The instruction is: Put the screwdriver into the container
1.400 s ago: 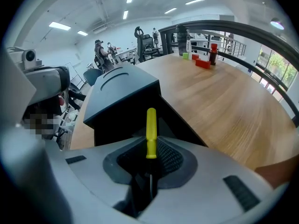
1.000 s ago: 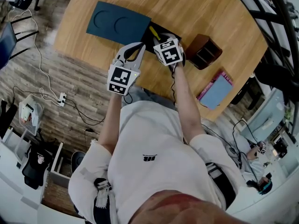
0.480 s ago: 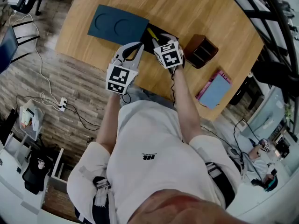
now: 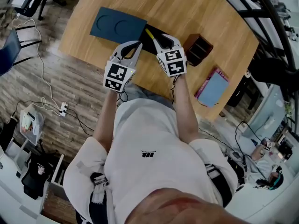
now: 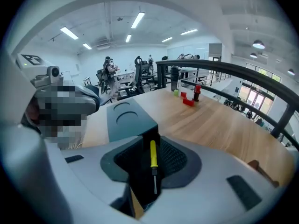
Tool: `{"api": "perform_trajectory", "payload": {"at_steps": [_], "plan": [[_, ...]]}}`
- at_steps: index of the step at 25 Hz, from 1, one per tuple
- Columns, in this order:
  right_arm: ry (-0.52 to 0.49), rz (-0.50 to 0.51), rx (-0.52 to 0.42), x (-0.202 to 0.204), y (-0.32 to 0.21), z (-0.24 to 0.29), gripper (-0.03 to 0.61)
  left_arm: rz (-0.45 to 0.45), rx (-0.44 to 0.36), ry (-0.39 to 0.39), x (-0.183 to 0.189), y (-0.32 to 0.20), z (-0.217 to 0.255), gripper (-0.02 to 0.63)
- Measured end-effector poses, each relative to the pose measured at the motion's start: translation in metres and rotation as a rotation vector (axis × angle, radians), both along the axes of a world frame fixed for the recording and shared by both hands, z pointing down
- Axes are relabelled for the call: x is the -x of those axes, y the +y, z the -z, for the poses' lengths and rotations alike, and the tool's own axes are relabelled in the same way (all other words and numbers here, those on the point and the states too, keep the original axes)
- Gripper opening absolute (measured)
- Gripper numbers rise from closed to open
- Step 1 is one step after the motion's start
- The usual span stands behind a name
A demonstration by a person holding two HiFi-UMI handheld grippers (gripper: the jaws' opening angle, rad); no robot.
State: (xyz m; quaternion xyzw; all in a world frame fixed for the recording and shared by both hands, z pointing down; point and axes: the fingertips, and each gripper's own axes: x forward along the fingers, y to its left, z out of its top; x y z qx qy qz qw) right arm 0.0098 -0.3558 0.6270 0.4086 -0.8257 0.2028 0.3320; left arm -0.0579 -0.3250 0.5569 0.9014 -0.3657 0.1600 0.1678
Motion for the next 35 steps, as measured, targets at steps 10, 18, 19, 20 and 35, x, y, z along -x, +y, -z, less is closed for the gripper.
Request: {"api": "perform_trajectory", "payload": {"at_steps": [10, 18, 19, 20, 35], "plan": [[-0.100, -0.063, -0.195, -0.019, 0.014, 0.085, 0.046, -0.001, -0.085, 0.007, 0.004, -0.002, 0.050, 0.011], [-0.219, -0.120, -0.338, -0.029, 0.034, 0.149, -0.005, -0.008, -0.154, 0.030, 0.004, 0.004, 0.090, 0.011], [-0.227, -0.123, -0.352, -0.030, 0.038, 0.154, -0.005, -0.010, -0.161, 0.032, 0.004, 0.005, 0.094, 0.011], [-0.234, -0.126, -0.362, -0.031, 0.041, 0.159, -0.005, -0.011, -0.167, 0.034, 0.004, 0.006, 0.097, 0.011], [-0.247, -0.151, -0.399, -0.040, 0.056, 0.175, -0.005, -0.031, -0.200, 0.051, -0.001, 0.011, 0.115, 0.011]]}}
